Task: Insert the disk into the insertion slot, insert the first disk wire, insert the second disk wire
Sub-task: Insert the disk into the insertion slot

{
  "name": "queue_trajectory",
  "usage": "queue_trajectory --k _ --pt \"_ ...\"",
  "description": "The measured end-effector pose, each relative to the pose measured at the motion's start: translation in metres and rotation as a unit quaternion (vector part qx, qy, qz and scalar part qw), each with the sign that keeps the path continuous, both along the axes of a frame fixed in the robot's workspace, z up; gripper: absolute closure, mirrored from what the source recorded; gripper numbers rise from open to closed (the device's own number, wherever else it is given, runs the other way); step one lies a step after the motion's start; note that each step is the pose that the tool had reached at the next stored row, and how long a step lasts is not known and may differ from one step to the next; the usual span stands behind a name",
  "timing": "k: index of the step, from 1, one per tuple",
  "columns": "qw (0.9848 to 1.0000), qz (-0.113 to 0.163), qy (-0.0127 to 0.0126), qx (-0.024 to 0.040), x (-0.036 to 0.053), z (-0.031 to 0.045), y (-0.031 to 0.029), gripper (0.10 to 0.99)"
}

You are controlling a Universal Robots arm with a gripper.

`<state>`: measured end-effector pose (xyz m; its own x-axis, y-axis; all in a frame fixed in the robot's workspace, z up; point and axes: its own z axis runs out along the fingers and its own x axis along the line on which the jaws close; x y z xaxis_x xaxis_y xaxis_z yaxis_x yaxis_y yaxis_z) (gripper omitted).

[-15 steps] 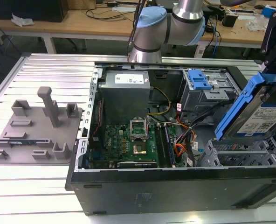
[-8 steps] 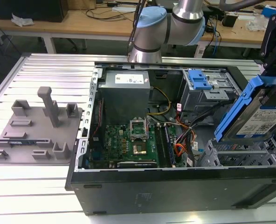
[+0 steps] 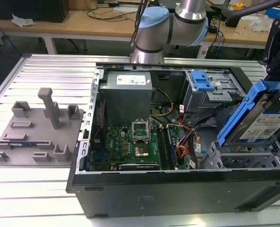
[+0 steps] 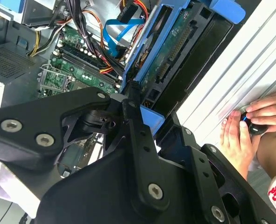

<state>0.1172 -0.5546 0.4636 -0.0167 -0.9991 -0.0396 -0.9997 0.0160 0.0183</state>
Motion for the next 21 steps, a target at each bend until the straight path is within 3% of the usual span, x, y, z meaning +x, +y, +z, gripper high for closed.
queue_trajectory --k 17,21 --pt "1.0 0.0 0.0001 0.0001 -0.0001 -0.0169 -0.0018 0.722" --pt "1.0 0.0 0.0019 -0.0002 0.0 -0.0182 -0.0019 0.722"
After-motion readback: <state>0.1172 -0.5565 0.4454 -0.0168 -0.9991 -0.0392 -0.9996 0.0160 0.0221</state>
